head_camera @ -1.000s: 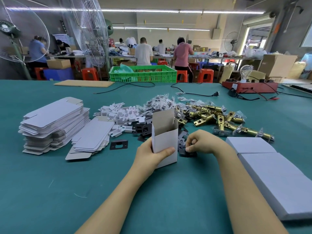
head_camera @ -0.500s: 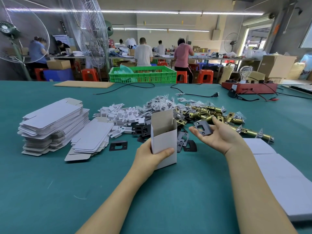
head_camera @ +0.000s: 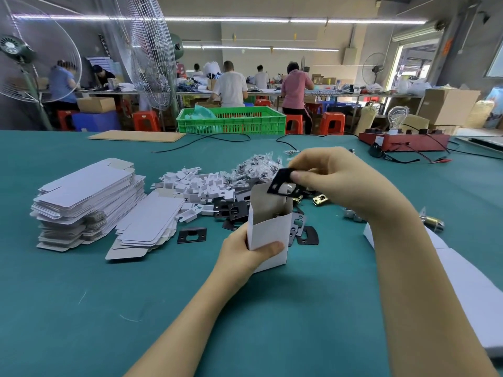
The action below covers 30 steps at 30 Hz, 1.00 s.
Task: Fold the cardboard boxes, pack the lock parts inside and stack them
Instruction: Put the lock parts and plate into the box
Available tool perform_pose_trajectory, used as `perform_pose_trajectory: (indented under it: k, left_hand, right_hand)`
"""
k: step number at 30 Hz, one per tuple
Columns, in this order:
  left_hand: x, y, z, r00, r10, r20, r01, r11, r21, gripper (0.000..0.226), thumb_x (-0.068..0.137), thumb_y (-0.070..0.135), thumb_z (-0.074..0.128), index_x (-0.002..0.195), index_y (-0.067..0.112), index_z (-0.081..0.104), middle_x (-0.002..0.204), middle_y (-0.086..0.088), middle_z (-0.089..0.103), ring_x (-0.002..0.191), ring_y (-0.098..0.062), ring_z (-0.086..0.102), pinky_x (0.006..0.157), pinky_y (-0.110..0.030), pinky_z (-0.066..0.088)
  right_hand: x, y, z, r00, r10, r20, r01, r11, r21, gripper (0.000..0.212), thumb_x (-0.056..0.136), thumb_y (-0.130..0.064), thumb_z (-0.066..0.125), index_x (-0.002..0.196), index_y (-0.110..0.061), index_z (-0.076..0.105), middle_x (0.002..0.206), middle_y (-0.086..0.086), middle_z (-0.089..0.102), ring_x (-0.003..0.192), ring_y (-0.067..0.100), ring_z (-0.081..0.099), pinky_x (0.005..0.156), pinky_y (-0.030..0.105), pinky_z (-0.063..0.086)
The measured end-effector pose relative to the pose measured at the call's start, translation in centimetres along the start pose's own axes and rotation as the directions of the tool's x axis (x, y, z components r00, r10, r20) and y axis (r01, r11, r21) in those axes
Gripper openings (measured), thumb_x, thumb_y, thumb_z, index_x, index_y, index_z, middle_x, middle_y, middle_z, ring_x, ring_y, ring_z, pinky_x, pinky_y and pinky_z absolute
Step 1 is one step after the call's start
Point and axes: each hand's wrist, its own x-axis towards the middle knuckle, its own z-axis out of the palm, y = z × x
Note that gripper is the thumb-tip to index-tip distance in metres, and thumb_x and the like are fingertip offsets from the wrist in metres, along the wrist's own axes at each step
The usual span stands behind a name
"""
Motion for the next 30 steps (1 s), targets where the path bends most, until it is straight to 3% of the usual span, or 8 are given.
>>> perform_pose_trajectory:
  k: [3, 7, 10, 14, 21, 24, 27, 30]
  left_hand:
    - [-0.1, 0.1, 0.1, 1.000, 0.017, 0.011, -0.017, 1.000, -0.007, 0.038, 0.066, 0.033, 0.079, 0.102, 0.038, 0.069, 0.099, 0.013, 0.073, 0.094, -0.008, 0.068, 0.074, -0.022, 0.054]
    - [-0.1, 0.2, 0.1, 1.000, 0.020, 0.014, -0.020, 1.000, -0.010, 0.038, 0.065, 0.035, 0.079, 0.102, 0.039, 0.068, 0.099, 0.012, 0.074, 0.093, -0.010, 0.069, 0.073, -0.023, 0.054]
    - [-0.1, 0.2, 0.1, 1.000, 0.018, 0.015, -0.018, 1.000, -0.009, 0.037, 0.066, 0.034, 0.079, 0.101, 0.040, 0.069, 0.099, 0.012, 0.074, 0.093, -0.010, 0.069, 0.073, -0.023, 0.054]
    - [-0.1, 0.4, 0.2, 1.000, 0.019, 0.004, -0.019, 1.000, -0.018, 0.033, 0.066, 0.033, 0.079, 0.093, 0.049, 0.069, 0.096, 0.014, 0.073, 0.089, -0.007, 0.069, 0.068, -0.020, 0.054]
    - [-0.1, 0.4, 0.1, 1.000, 0.016, 0.002, -0.016, 1.000, -0.027, 0.037, 0.065, 0.034, 0.080, 0.099, 0.040, 0.068, 0.098, 0.012, 0.074, 0.090, -0.008, 0.069, 0.068, -0.021, 0.054]
    - [-0.1, 0.3, 0.1, 1.000, 0.017, 0.000, -0.017, 0.999, -0.031, 0.036, 0.065, 0.033, 0.080, 0.098, 0.038, 0.069, 0.098, 0.011, 0.074, 0.091, -0.010, 0.069, 0.071, -0.022, 0.055]
    - [-0.1, 0.3, 0.1, 1.000, 0.016, 0.004, -0.016, 0.999, -0.032, 0.038, 0.065, 0.031, 0.080, 0.101, 0.033, 0.069, 0.098, 0.011, 0.074, 0.092, -0.010, 0.069, 0.071, -0.022, 0.055]
    - [0.0, 0.1, 0.0, 1.000, 0.010, -0.012, -0.010, 1.000, -0.023, 0.039, 0.065, 0.032, 0.080, 0.102, 0.030, 0.070, 0.098, 0.010, 0.074, 0.094, -0.012, 0.069, 0.075, -0.025, 0.056]
  right_hand:
    - [0.1, -1.6, 1.2, 0.983, -0.075, 0.167, 0.101, 0.982, -0.157, 0.011, 0.094, -0.014, 0.059, 0.091, -0.023, 0.066, 0.089, -0.007, 0.069, 0.086, 0.013, 0.065, 0.078, 0.025, 0.050]
    - [0.4, -2.1, 2.1, 0.984, -0.062, 0.165, 0.123, 0.915, -0.385, 0.014, 0.095, -0.014, 0.056, 0.089, -0.026, 0.058, 0.087, -0.012, 0.060, 0.089, 0.016, 0.058, 0.077, 0.029, 0.044]
    - [0.5, -1.9, 2.4, 0.984, -0.016, 0.175, 0.086, 0.912, -0.400, 0.011, 0.096, -0.012, 0.055, 0.098, -0.018, 0.065, 0.097, 0.001, 0.067, 0.091, 0.020, 0.061, 0.078, 0.032, 0.049]
    - [0.8, -1.6, 3.0, 0.979, -0.005, 0.204, 0.101, 0.882, -0.460, 0.017, 0.096, -0.014, 0.055, 0.107, -0.016, 0.067, 0.092, -0.003, 0.058, 0.086, 0.016, 0.054, 0.066, 0.023, 0.040]
    - [1.0, -0.9, 3.1, 0.963, 0.032, 0.269, 0.090, 0.899, -0.429, 0.019, 0.095, -0.013, 0.056, 0.103, -0.021, 0.071, 0.096, -0.005, 0.067, 0.090, 0.011, 0.060, 0.076, 0.022, 0.049]
    - [1.0, -0.7, 2.7, 0.979, 0.015, 0.203, 0.060, 0.930, -0.362, 0.020, 0.095, -0.013, 0.054, 0.104, -0.023, 0.069, 0.092, -0.008, 0.066, 0.083, 0.006, 0.060, 0.069, 0.014, 0.046]
    - [0.9, -0.4, 1.7, 0.998, -0.014, 0.059, 0.028, 0.970, -0.243, 0.018, 0.094, -0.010, 0.055, 0.098, -0.020, 0.069, 0.084, -0.003, 0.070, 0.082, 0.013, 0.065, 0.067, 0.020, 0.051]
    - [0.8, 0.4, 0.7, 0.996, 0.003, -0.085, -0.016, 0.989, -0.148, 0.021, 0.092, -0.007, 0.055, 0.089, -0.020, 0.070, 0.076, 0.001, 0.072, 0.074, 0.012, 0.068, 0.060, 0.018, 0.050]
